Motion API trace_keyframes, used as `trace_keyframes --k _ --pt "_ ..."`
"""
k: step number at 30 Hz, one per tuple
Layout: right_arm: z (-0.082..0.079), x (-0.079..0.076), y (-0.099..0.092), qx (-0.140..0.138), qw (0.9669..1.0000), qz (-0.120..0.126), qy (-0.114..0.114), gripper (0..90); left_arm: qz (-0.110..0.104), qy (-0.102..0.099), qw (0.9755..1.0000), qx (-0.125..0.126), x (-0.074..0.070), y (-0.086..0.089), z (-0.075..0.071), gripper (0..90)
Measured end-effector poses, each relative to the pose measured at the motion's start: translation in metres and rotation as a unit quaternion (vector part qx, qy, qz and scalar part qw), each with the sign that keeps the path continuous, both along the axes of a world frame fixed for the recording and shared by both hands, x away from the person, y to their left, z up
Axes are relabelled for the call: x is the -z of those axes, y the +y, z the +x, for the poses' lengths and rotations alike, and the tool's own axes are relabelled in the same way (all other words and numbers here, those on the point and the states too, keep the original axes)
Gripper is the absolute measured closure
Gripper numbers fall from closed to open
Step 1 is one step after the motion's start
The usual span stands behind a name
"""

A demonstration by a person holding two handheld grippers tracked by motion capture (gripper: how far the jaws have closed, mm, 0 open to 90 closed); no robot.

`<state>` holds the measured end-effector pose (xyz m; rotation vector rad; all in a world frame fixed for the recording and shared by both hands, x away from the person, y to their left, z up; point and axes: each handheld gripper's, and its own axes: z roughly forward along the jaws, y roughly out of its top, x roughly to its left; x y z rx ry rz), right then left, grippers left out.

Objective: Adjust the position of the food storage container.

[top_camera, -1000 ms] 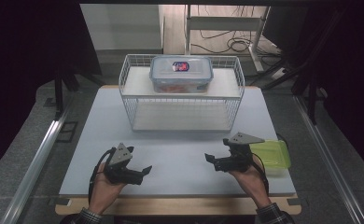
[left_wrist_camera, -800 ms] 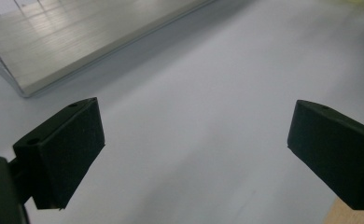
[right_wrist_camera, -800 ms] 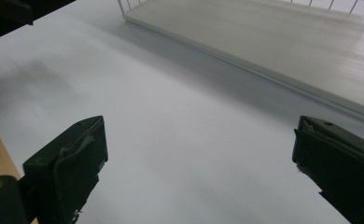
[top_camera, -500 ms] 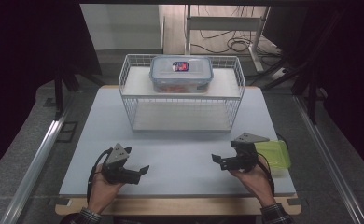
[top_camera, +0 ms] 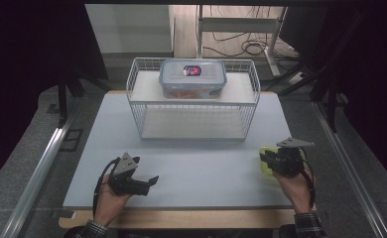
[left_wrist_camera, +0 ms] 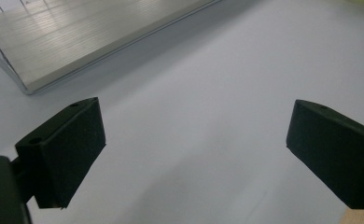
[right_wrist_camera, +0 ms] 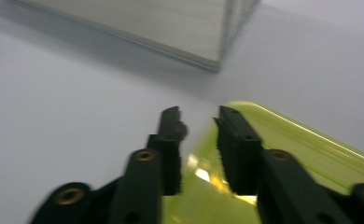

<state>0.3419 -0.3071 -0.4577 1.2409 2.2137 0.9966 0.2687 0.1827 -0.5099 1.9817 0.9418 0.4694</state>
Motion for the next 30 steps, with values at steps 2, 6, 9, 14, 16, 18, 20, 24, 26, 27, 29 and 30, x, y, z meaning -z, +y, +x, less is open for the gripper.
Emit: trace_keyframes --k 2,6,9,14,16,18,20,24,26,27,29,30 --pt "0.001 0.0 -0.01 0.01 0.9999 -0.008 0.0 86.3 -0.001 0.001 1.0 -0.001 0.001 0.001 0.001 4.7" --pt "0.002 -0.003 -0.031 0.053 0.9986 -0.009 0.001 89.3 -0.005 0.001 1.0 -0.003 0.001 0.002 0.001 4.8" --pt "0.003 -0.005 -0.049 0.09 0.9958 -0.012 -0.003 89.4 -0.003 -0.002 1.0 -0.002 0.001 0.002 0.001 4.9" --pt "0.001 -0.006 -0.078 0.14 0.9896 -0.031 -0.009 89.4 -0.002 -0.003 1.0 0.0 0.001 0.001 0.001 5.0" --pt "0.001 -0.005 -0.088 0.155 0.9873 -0.034 -0.01 89.4 -0.003 -0.002 1.0 0.0 0.001 0.001 0.001 5.0" --pt "0.0 -0.004 -0.097 0.169 0.9848 -0.038 -0.007 89.4 -0.002 -0.002 1.0 -0.001 0.002 0.001 0.001 5.0" --pt "0.0 -0.002 -0.103 0.179 0.9831 -0.038 -0.004 89.3 -0.002 -0.003 1.0 -0.001 0.001 0.001 0.001 5.0" --pt "0.003 0.007 -0.107 0.186 0.9815 -0.046 0.01 89.2 0.001 -0.008 1.0 0.0 0.001 0.0 0.001 5.2" --pt "0.005 0.011 -0.108 0.188 0.9805 -0.055 0.016 89.2 0.001 -0.01 1.0 0.001 0.001 -0.001 0.0 5.2" --pt "0.006 0.012 -0.108 0.187 0.9807 -0.054 0.02 89.2 0.001 -0.01 1.0 0.002 0.001 -0.001 0.0 5.2" --pt "0.007 0.013 -0.108 0.189 0.9802 -0.056 0.022 89.3 0.002 -0.009 1.0 0.002 0.001 -0.001 0.0 5.2" --pt "0.007 0.014 -0.108 0.188 0.9805 -0.052 0.023 89.3 0.002 -0.009 1.0 0.002 0.001 -0.001 0.0 5.2"
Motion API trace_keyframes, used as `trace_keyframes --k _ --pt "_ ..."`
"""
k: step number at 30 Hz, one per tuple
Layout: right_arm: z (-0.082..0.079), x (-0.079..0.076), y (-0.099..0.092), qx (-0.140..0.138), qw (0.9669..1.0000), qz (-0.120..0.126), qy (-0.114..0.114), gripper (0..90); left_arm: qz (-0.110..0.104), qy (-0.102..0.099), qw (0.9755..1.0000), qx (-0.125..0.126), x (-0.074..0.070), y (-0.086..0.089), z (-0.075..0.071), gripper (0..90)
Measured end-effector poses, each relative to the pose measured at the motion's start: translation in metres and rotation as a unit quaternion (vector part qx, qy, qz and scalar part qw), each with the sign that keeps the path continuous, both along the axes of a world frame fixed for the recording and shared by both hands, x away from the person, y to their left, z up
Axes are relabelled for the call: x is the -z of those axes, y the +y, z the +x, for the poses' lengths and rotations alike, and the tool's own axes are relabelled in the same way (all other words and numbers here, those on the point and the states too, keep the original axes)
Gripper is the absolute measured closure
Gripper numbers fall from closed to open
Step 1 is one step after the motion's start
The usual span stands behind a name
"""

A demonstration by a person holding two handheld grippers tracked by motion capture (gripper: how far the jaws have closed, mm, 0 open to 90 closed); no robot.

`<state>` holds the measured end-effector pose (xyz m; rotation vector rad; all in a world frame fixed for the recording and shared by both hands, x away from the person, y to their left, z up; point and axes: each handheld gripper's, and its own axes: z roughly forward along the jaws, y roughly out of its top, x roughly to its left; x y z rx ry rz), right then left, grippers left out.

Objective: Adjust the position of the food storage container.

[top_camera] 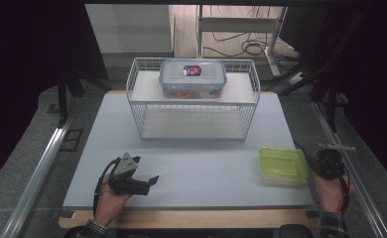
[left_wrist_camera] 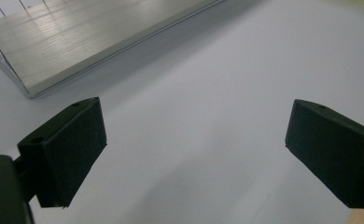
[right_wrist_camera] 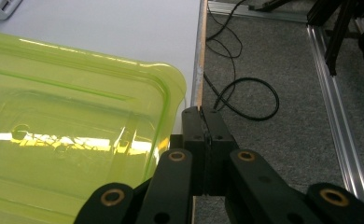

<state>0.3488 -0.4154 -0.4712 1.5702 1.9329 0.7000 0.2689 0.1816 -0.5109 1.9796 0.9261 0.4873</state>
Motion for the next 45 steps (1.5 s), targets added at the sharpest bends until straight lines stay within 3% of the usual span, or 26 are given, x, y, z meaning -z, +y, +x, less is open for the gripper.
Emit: trace_keyframes --k 8,16,19,24,37,45 --pt "0.003 0.002 0.011 -0.019 0.9995 0.023 0.01 89.3 0.003 -0.003 1.0 0.001 0.0 -0.001 -0.001 5.3" --pt "0.006 0.005 0.046 -0.072 0.9963 0.043 0.021 89.3 0.006 -0.006 1.0 0.001 0.0 -0.003 -0.001 5.3" --pt "0.006 0.006 0.064 -0.097 0.9936 0.051 0.028 89.3 0.006 -0.006 1.0 0.001 0.0 -0.003 -0.001 5.3" --pt "0.006 0.008 0.08 -0.12 0.9908 0.05 0.038 89.3 0.008 -0.006 1.0 0.002 0.0 -0.003 -0.001 5.3" --pt "-0.005 0.007 0.088 -0.135 0.9883 0.052 0.047 89.3 0.01 -0.006 0.9999 -0.002 0.0 -0.004 -0.002 5.3" --pt "-0.008 0.008 0.112 -0.171 0.9827 0.05 0.051 89.2 0.007 0.002 1.0 -0.007 0.001 -0.002 -0.003 5.3"
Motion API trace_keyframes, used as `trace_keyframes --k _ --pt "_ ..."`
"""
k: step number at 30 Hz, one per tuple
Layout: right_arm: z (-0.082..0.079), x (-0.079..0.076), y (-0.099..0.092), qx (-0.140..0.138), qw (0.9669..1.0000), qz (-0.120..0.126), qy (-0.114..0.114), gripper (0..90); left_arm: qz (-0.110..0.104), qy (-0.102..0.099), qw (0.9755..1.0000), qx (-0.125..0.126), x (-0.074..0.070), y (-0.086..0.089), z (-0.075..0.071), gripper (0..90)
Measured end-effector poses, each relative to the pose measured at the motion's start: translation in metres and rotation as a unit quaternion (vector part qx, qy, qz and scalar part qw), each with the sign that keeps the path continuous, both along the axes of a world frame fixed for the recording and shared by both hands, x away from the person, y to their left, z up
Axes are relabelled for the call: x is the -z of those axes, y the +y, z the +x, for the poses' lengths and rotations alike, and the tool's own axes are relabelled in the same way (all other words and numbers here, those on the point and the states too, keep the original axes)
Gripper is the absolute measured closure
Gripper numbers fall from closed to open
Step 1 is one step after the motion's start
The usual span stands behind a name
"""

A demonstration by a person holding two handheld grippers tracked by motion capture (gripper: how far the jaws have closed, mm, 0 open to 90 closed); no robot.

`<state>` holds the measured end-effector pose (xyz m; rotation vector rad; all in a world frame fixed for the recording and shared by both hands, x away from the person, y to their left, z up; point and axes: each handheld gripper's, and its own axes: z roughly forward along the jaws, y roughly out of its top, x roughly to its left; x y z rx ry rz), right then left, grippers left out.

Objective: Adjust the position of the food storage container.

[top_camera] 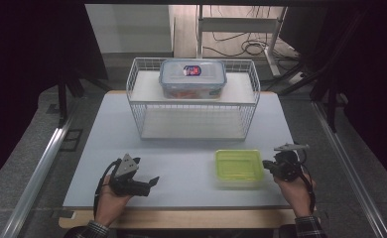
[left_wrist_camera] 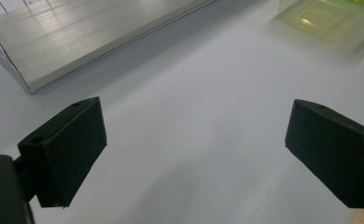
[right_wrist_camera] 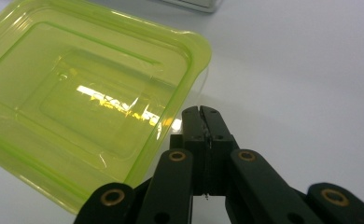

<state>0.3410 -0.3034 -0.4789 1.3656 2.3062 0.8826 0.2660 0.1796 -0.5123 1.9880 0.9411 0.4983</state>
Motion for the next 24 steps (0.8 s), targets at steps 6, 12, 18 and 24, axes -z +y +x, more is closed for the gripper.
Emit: trace_keyframes --k 6,12,18,24 --pt "0.0 0.001 0.012 -0.015 0.9998 0.009 0.002 89.1 0.0 0.002 1.0 0.001 0.0 -0.001 -0.001 5.3" --pt "0.0 0.002 0.027 -0.032 0.9994 0.011 0.002 89.1 -0.001 0.006 1.0 0.001 0.001 0.0 -0.003 5.2" --pt "0.002 0.003 0.043 -0.052 0.9986 0.014 0.0 88.6 -0.001 0.01 0.9999 -0.002 0.002 0.001 -0.006 5.3" --pt "0.002 0.004 0.058 -0.073 0.9972 0.017 0.002 88.0 0.0 0.013 0.9999 -0.006 0.003 0.003 -0.008 5.3"
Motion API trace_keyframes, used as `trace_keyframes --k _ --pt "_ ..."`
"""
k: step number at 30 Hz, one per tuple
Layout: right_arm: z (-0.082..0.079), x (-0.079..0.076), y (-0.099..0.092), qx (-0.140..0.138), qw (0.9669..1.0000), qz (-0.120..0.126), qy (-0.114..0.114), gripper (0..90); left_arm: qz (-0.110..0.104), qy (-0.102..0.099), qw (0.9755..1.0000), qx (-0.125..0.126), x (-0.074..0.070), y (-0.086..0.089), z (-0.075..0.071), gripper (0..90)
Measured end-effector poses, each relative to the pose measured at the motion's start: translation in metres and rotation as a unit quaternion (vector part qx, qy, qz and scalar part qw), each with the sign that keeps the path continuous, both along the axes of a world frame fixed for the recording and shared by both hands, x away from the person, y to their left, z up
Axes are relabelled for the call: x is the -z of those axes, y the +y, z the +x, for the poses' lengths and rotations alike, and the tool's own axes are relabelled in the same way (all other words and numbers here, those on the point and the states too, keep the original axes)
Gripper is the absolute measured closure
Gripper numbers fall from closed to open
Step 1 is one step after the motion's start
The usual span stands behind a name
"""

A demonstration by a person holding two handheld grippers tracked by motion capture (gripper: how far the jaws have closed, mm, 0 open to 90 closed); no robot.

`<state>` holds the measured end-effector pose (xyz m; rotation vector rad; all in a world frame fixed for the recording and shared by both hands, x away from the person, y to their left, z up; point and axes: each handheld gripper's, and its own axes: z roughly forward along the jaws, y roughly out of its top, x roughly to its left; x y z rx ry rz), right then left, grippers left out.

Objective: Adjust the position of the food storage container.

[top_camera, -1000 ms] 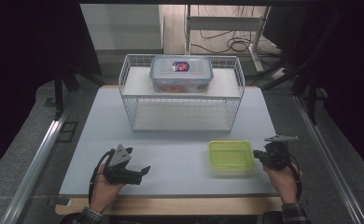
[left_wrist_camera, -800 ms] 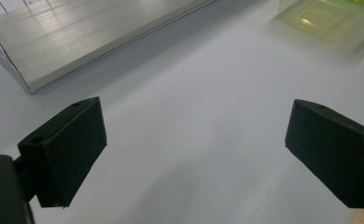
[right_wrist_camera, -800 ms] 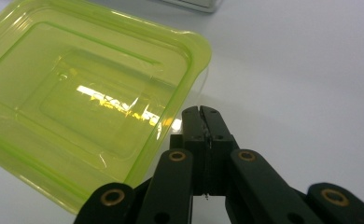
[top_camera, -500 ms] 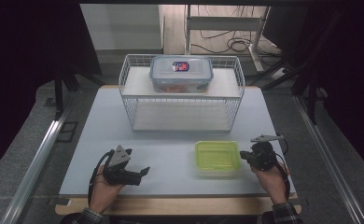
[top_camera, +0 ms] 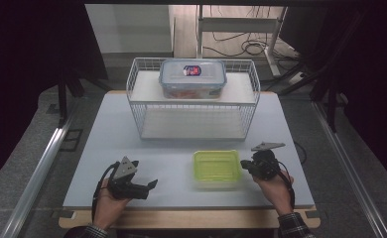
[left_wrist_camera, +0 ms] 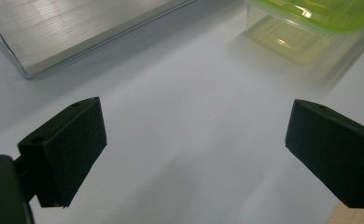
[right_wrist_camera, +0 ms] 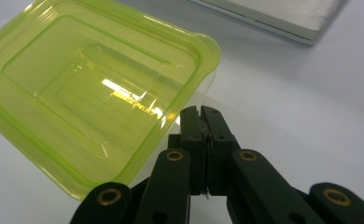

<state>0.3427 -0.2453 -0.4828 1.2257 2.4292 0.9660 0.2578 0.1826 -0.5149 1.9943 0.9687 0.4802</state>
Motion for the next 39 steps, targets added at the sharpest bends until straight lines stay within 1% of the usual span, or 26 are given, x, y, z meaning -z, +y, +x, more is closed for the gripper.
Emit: trace_keyframes --k 1,6,8,9,10,17,20,21,22,23,24,26,28,29,30,33,35,37,39 --pt "0.0 0.0 0.004 -0.008 1.0 0.004 0.001 88.0 0.0 0.0 1.0 0.0 0.0 0.0 0.0 5.3" --pt "-0.001 0.001 0.013 -0.02 0.9997 0.012 0.003 88.3 0.0 0.0 1.0 -0.001 0.0 0.001 -0.003 5.2" --pt "-0.002 0.001 0.019 -0.024 0.9995 0.017 0.006 88.4 0.0 -0.001 1.0 -0.001 0.0 0.001 -0.004 5.3" --pt "-0.003 0.001 0.024 -0.031 0.9993 0.02 0.007 88.5 0.0 0.0 1.0 -0.001 0.0 0.001 -0.005 5.3" --pt "-0.003 0.001 0.024 -0.031 0.9993 0.02 0.007 88.5 0.0 0.0 1.0 -0.001 0.0 0.001 -0.005 5.3" --pt "-0.005 0.003 0.042 -0.049 0.9985 0.025 0.007 89.1 0.004 0.004 1.0 0.001 -0.001 0.001 -0.008 5.3" --pt "-0.006 0.003 0.044 -0.055 0.9983 0.021 0.004 89.0 0.004 0.007 1.0 0.002 -0.001 0.001 -0.009 5.4" --pt "-0.007 0.002 0.041 -0.052 0.9985 0.019 -0.004 87.4 0.004 0.007 1.0 0.002 -0.001 0.001 -0.009 5.4" --pt "-0.007 0.002 0.041 -0.052 0.9985 0.019 -0.004 87.4 0.004 0.008 1.0 0.002 0.0 0.0 -0.009 5.4" --pt "-0.008 0.0 0.037 -0.046 0.9987 0.018 -0.014 85.2 0.003 0.009 0.9999 0.004 0.0 0.0 -0.009 5.4" --pt "-0.008 0.0 0.037 -0.046 0.9987 0.018 -0.014 85.2 0.003 0.01 0.9999 0.005 0.0 -0.001 -0.009 5.4" --pt "-0.011 -0.004 0.032 -0.045 0.9982 0.028 -0.026 80.4 0.007 0.013 0.9998 0.009 0.002 -0.003 -0.009 5.4" --pt "-0.014 -0.006 0.028 -0.045 0.9977 0.03 -0.041 73.8 0.017 0.012 0.9997 0.013 0.003 -0.006 -0.01 5.5" --pt "-0.017 -0.007 0.025 -0.043 0.9974 0.036 -0.045 67.1 0.022 0.011 0.9996 0.014 0.003 -0.007 -0.01 5.5" --pt "-0.017 -0.007 0.025 -0.043 0.9974 0.036 -0.045 67.1 0.025 0.01 0.9995 0.014 0.003 -0.007 -0.01 5.5" --pt "-0.02 -0.007 0.018 -0.035 0.997 0.035 -0.06 56.0 0.02 0.009 0.9997 0.012 0.002 -0.007 -0.01 5.4" --pt "-0.02 -0.006 0.014 -0.032 0.9967 0.039 -0.064 43.9 0.018 0.009 0.9997 0.011 0.002 -0.006 -0.01 5.4" --pt "-0.019 -0.004 0.01 -0.035 0.9965 0.046 -0.061 31.5 0.016 0.009 0.9998 0.01 0.002 -0.005 -0.01 5.4" --pt "-0.017 -0.001 0.008 -0.038 0.9965 0.047 -0.057 25.7 0.016 0.009 0.9998 0.01 0.002 -0.005 -0.01 5.4"
